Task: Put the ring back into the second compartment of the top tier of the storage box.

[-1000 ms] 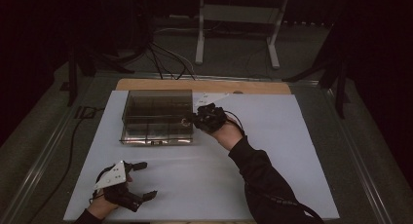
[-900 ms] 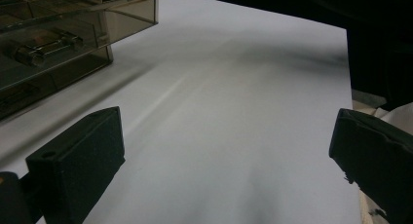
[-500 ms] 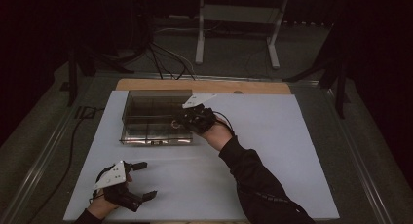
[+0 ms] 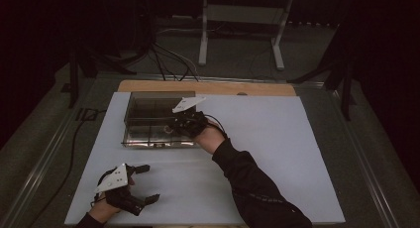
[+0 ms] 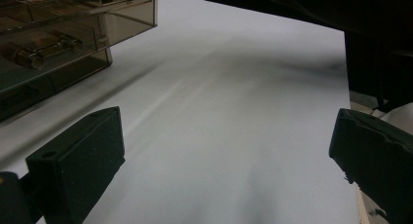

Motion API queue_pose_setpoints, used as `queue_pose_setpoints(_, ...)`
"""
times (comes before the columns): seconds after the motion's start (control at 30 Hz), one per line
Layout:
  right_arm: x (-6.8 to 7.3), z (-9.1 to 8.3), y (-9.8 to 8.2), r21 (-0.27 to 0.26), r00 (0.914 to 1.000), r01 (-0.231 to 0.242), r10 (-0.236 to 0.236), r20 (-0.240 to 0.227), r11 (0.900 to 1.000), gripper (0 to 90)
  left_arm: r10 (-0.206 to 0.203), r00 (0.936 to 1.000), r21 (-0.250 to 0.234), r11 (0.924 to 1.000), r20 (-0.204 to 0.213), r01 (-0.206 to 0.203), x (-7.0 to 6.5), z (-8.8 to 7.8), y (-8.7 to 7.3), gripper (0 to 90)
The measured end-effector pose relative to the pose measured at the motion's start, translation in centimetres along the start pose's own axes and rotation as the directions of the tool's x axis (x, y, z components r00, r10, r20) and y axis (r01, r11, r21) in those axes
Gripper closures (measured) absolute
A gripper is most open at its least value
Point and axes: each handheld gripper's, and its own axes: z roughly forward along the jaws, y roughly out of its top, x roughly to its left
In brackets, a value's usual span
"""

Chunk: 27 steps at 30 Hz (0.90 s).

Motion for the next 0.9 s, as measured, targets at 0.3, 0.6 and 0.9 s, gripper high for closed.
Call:
queue_pose_setpoints(0.3, 0.4, 1.3, 0.2, 0.008, 0.9999, 0.003, -0.003, -0.013, 1.000, 86.7, 0.000, 1.0000, -0.003, 1.0000, -0.002, 0.000, 0.0, 0.0, 0.0, 0.8)
queue_pose_setpoints(0.6, 0.5, 2.8, 0.3, 0.019, 1.0000, 0.006, -0.006, -0.001, 1.000, 86.2, -0.002, 1.0000, -0.002, 1.0000, -0.001, 0.002, 0.0, -0.1, 0.0, 0.8)
queue_pose_setpoints(0.9, 0.5, 3.2, 0.2, 0.020, 0.9998, -0.007, 0.007, 0.019, 1.000, 69.6, -0.003, 1.0000, -0.003, 1.0000, -0.001, 0.003, 0.0, -0.1, 0.0, 0.8)
